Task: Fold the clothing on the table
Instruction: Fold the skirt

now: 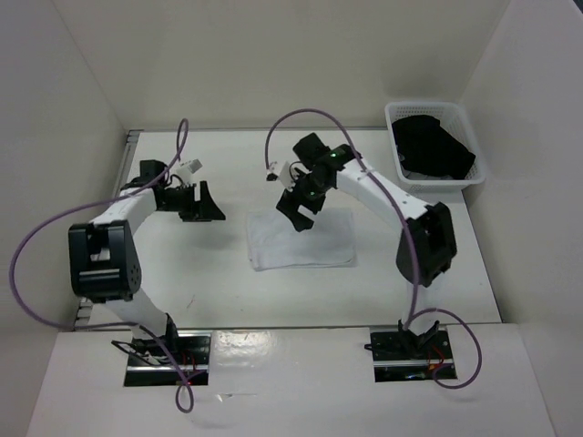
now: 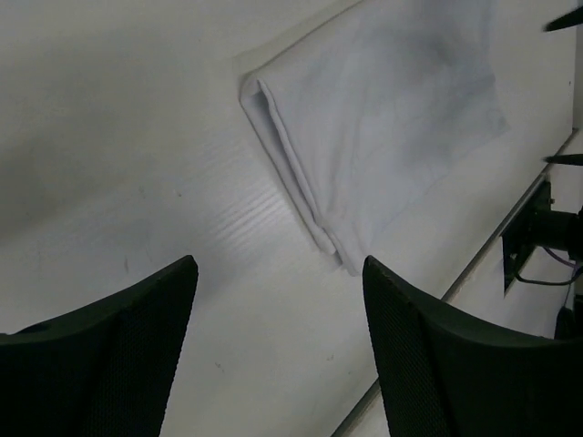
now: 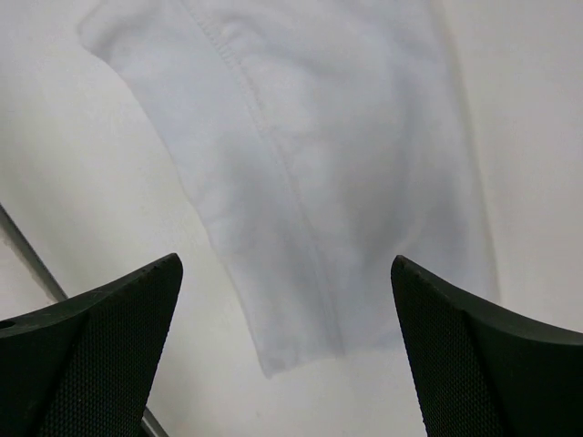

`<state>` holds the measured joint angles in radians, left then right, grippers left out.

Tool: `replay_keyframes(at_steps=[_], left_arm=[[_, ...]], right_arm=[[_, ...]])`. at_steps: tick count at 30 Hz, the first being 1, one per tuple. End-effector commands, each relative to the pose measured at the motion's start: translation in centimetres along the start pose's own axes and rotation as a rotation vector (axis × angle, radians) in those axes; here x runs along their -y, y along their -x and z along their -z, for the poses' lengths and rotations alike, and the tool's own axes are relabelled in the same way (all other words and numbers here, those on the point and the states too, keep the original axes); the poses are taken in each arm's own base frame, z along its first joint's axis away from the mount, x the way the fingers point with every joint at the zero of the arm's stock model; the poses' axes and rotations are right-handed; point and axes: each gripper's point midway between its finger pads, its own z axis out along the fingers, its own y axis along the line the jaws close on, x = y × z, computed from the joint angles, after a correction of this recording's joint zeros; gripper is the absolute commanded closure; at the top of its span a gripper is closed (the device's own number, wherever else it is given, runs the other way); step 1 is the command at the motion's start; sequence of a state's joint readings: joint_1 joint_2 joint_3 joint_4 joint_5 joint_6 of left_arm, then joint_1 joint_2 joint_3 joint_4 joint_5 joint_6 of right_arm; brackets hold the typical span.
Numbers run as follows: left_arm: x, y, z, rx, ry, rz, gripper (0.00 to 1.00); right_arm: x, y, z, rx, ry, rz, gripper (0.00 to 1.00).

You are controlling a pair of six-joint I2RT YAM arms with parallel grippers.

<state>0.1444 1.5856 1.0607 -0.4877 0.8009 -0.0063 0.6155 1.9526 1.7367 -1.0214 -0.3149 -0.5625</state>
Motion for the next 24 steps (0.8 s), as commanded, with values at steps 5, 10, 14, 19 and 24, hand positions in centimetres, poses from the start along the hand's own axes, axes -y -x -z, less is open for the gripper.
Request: replay_keyframes(at_steps=[5, 10, 14, 19, 24], left_arm=[[-0.1, -0.2, -6.5, -0.077, -0.143, 0.017, 0.23], [-0.8, -2.7, -8.1, -0.135, -0.124, 0.108, 0.27], [-0.9, -3.8, -9.2, -0.144, -0.087, 0.126, 0.27], [-0.6, -5.2, -10.4, -0.180, -0.074, 0.197, 0.28], [-0.2, -5.6, -12.2, -0.200, -0.073, 0.229, 0.29]], right_arm=[[0.5, 0.1, 6.2, 0.174, -0.124, -0.002, 0.01], [2.0, -0.5, 7.9, 0.239, -0.144, -0.055, 0.01], [2.1, -0.7, 6.3, 0.232, -0.112, -0.071, 0.01], [2.3, -1.4, 4.3, 0.198, -0.079, -0.088, 0.01], [2.1, -1.7, 3.7, 0.198, -0.068, -0.089, 0.01]])
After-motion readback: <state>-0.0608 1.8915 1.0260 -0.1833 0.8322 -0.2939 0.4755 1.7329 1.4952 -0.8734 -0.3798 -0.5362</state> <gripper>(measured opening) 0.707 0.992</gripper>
